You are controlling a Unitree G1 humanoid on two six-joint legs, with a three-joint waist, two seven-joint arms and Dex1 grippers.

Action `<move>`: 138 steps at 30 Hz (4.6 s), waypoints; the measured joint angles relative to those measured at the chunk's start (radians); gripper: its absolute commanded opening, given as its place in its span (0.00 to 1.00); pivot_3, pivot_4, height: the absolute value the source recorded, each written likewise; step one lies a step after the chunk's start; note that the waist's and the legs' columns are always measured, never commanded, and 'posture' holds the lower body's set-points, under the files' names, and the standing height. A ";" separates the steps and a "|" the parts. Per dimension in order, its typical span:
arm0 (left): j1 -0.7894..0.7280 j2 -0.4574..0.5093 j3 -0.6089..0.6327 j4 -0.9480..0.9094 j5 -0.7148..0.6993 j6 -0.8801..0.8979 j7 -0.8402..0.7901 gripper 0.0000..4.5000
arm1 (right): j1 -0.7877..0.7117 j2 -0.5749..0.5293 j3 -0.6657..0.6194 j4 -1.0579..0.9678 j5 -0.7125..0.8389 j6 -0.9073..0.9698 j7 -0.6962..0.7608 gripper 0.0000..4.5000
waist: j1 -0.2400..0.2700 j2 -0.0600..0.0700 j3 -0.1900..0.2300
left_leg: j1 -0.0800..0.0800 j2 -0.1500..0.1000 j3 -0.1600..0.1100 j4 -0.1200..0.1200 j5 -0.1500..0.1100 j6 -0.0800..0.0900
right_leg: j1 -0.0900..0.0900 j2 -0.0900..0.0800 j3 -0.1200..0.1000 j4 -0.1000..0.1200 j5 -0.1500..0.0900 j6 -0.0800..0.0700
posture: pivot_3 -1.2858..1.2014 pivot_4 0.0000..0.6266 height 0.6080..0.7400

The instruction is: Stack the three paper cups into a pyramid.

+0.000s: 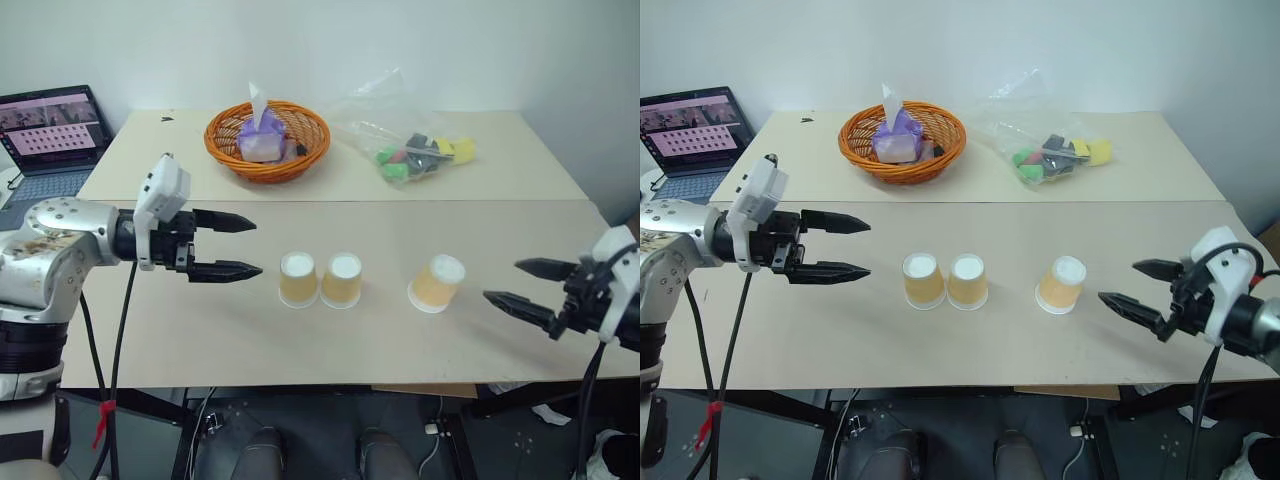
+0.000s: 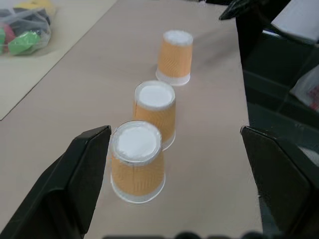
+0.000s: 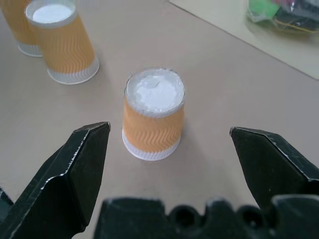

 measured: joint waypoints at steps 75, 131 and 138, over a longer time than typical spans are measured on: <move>0.129 -0.156 -0.011 -0.056 0.057 -0.144 0.149 1.00 | -0.737 0.195 0.435 0.324 -0.095 -0.082 0.268 0.71 | -0.015 0.001 0.001 | -0.001 0.000 -0.001 0.000 0.000 0.000 | -0.002 0.000 -0.001 0.002 0.000 0.000 | 0.52 0.24 1.00; 0.096 -0.169 -0.032 -0.044 0.064 -0.138 0.129 1.00 | -1.076 0.526 0.711 0.679 -0.266 0.074 0.336 0.71 | -0.016 0.002 0.001 | -0.004 0.000 -0.001 0.000 0.000 0.000 | -0.007 0.000 -0.001 0.005 0.000 0.000 | 0.52 0.24 1.00; 0.096 -0.169 -0.032 -0.039 0.064 -0.138 0.127 1.00 | -1.076 0.506 0.711 0.643 -0.265 0.079 0.321 0.71 | -0.016 0.002 0.001 | -0.004 0.000 -0.001 0.000 0.000 0.000 | -0.008 0.000 -0.001 0.005 0.000 0.000 | 0.52 0.24 1.00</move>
